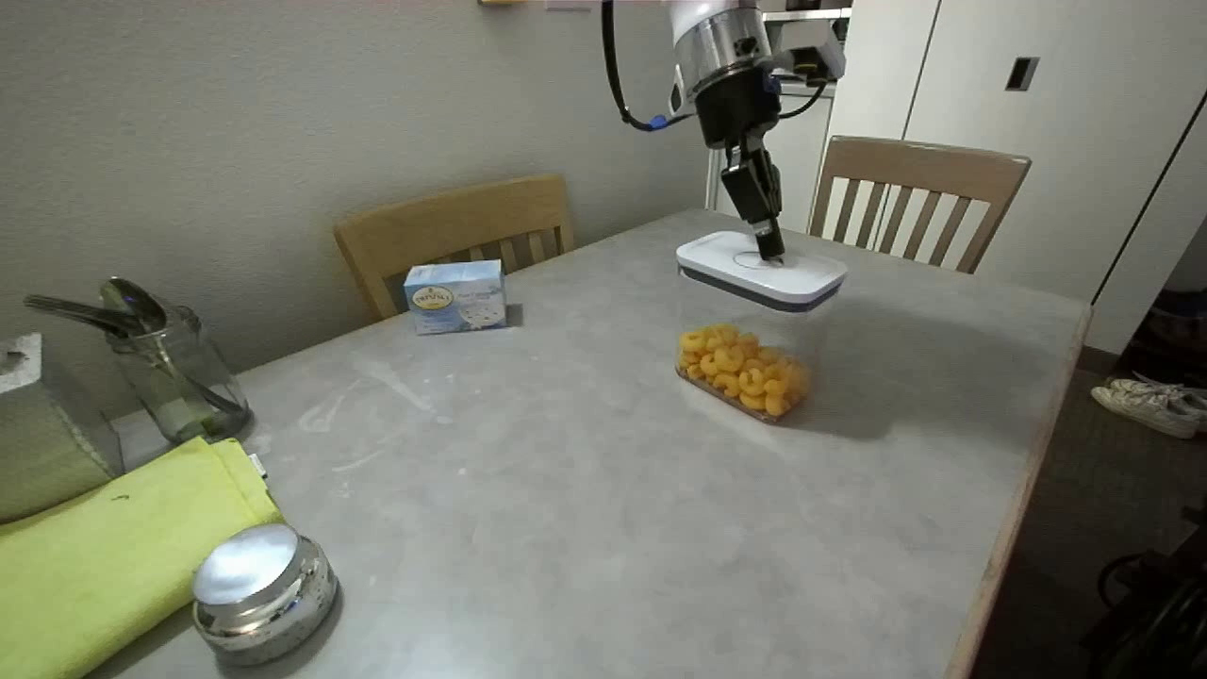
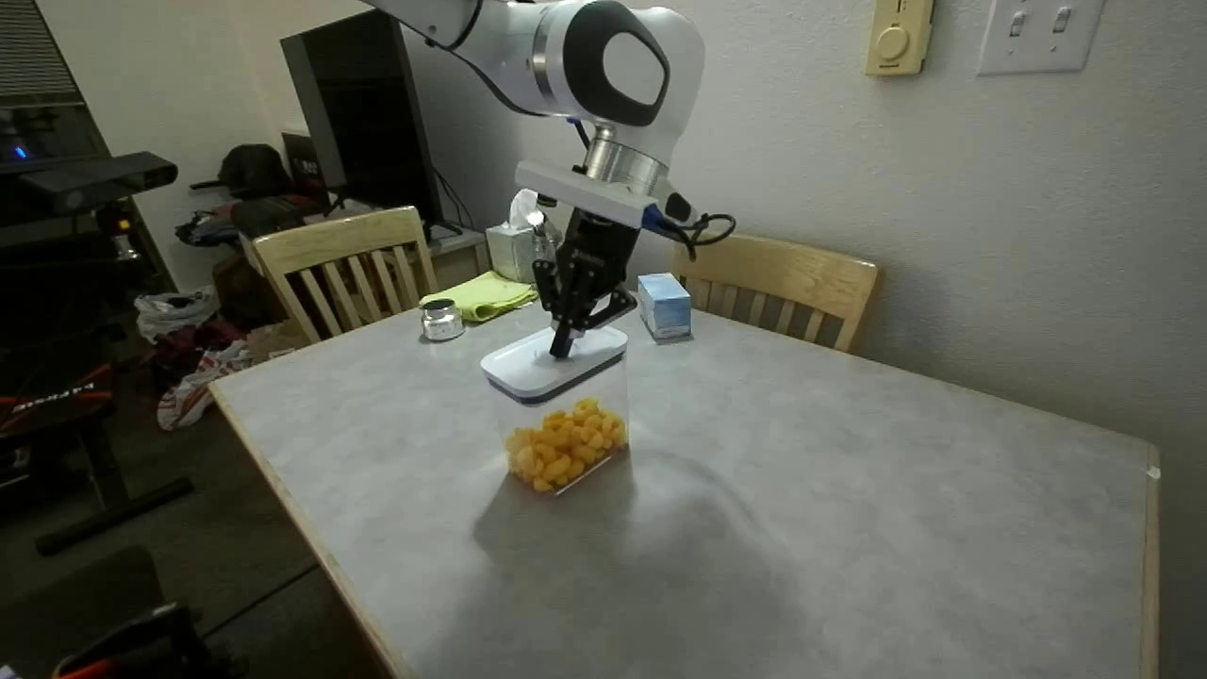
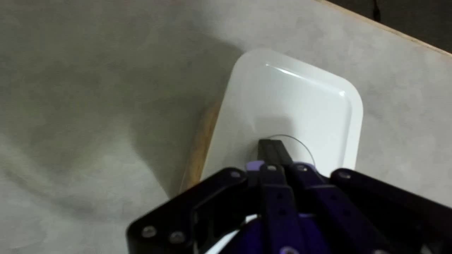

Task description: Press the button on the white lid then take the lid and put it on the table

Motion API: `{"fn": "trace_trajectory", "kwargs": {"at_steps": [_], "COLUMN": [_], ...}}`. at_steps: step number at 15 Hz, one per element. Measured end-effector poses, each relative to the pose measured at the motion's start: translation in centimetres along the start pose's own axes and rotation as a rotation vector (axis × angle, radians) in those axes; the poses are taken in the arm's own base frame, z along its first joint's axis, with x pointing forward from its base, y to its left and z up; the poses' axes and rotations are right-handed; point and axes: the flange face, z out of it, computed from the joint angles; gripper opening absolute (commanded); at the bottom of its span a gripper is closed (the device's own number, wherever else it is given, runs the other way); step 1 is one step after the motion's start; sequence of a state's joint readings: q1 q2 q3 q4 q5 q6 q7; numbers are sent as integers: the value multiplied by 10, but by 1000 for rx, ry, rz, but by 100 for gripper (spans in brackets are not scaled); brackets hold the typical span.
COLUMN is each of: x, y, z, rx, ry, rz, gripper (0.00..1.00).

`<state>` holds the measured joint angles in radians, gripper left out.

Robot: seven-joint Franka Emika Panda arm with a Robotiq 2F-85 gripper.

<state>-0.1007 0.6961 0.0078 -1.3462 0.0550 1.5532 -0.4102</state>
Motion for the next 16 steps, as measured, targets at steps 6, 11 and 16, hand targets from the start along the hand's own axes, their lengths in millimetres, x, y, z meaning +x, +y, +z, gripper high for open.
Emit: {"fn": "trace_trajectory", "kwargs": {"at_steps": [6,11,16], "x": [5,8,7], "y": [23,23,19], "z": [5,4,-8], "rx": [59,65,56], "ry": [-103,-119,-54], "rz": [24,22,10], "gripper": [0,0,0]}}
